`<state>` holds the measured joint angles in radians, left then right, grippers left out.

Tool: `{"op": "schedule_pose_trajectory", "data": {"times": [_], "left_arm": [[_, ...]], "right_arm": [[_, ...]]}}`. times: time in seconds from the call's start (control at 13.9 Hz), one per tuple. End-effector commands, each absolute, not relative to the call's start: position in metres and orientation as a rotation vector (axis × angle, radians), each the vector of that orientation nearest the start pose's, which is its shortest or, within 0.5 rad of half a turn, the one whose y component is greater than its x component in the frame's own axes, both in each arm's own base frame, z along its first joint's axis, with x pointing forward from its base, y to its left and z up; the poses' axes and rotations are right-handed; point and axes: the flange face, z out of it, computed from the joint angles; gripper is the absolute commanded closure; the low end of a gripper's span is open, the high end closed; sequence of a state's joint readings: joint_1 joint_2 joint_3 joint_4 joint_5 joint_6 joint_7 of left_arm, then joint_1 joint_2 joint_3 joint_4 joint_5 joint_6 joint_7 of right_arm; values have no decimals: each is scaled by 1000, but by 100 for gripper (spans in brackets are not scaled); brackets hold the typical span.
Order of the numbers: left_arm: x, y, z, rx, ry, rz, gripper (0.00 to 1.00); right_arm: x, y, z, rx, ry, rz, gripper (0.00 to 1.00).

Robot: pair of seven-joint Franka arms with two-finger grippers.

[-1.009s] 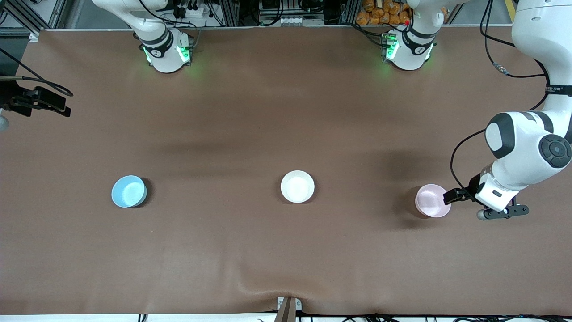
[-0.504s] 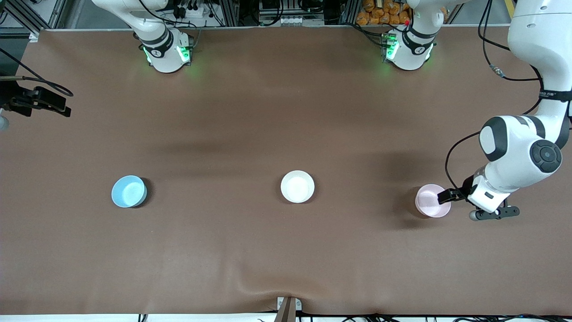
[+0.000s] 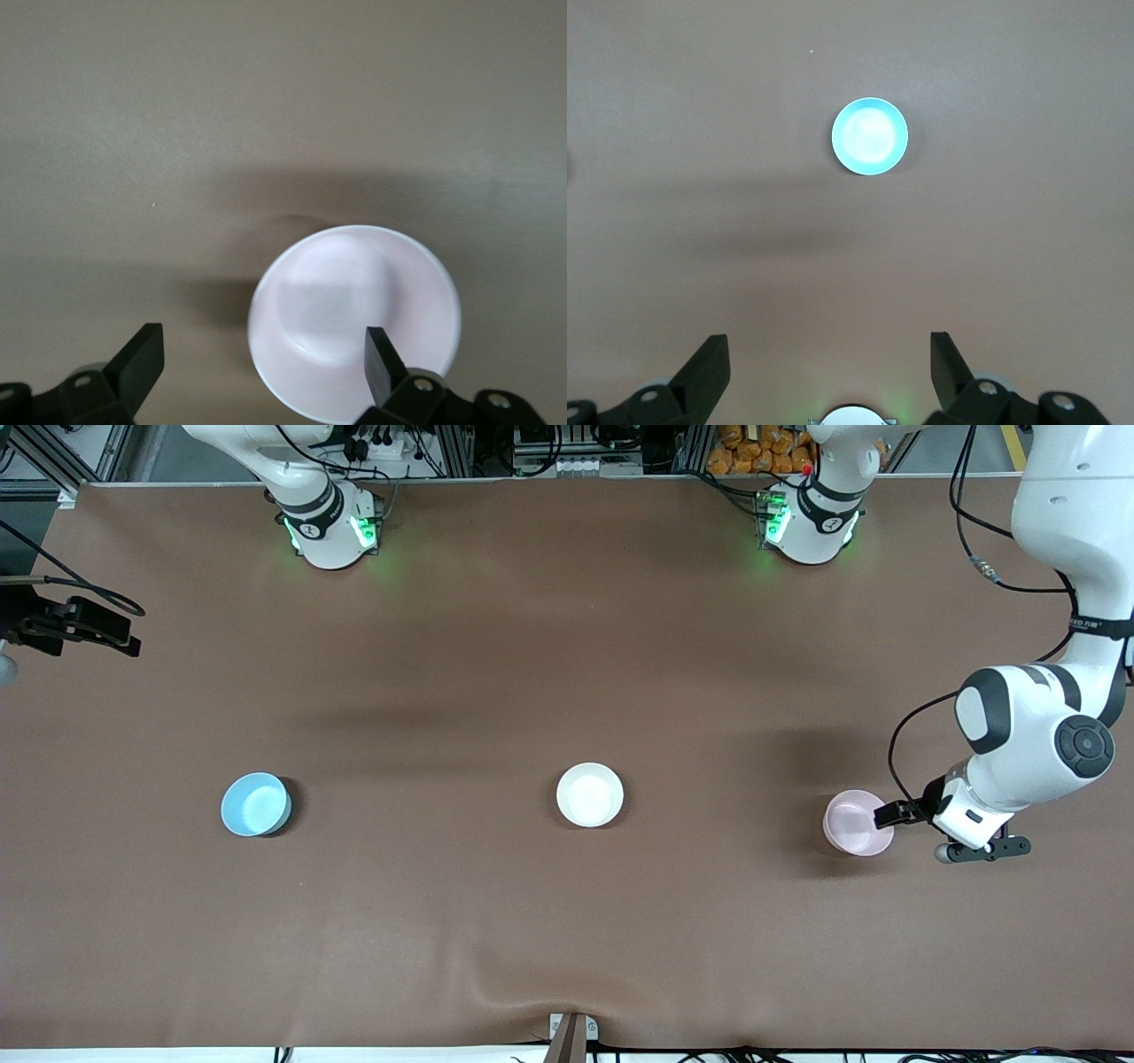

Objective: Stack pink and blue bowls on white bowl
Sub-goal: 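Lower the left gripper onto the pink bowl rim and grasp it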

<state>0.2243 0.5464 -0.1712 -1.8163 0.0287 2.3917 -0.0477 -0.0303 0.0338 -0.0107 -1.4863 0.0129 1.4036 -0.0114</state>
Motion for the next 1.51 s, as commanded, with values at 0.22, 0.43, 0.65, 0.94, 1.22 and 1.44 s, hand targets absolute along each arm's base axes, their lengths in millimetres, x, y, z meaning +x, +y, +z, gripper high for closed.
{"op": "schedule_pose_trajectory", "data": {"times": [0.22, 0.43, 0.65, 0.94, 1.22, 1.44], "left_arm": [[652, 41, 214, -3204, -138, -49, 0], [651, 39, 209, -3205, -131, -44, 0], [651, 38, 204, -3207, -130, -47, 7], [650, 37, 196, -3209, -131, -47, 18], [647, 38, 193, -3210, -123, -33, 25], [646, 35, 191, -3211, -115, -28, 31]], "right_arm": [[546, -21, 634, -3124, 34, 179, 0], [546, -21, 634, -3124, 34, 187, 0], [546, -26, 635, -3126, 51, 175, 0], [550, -29, 632, -3126, 54, 167, 0], [568, -32, 598, -3117, 59, 263, 0], [578, -52, 572, -3105, 114, 334, 0]]}}
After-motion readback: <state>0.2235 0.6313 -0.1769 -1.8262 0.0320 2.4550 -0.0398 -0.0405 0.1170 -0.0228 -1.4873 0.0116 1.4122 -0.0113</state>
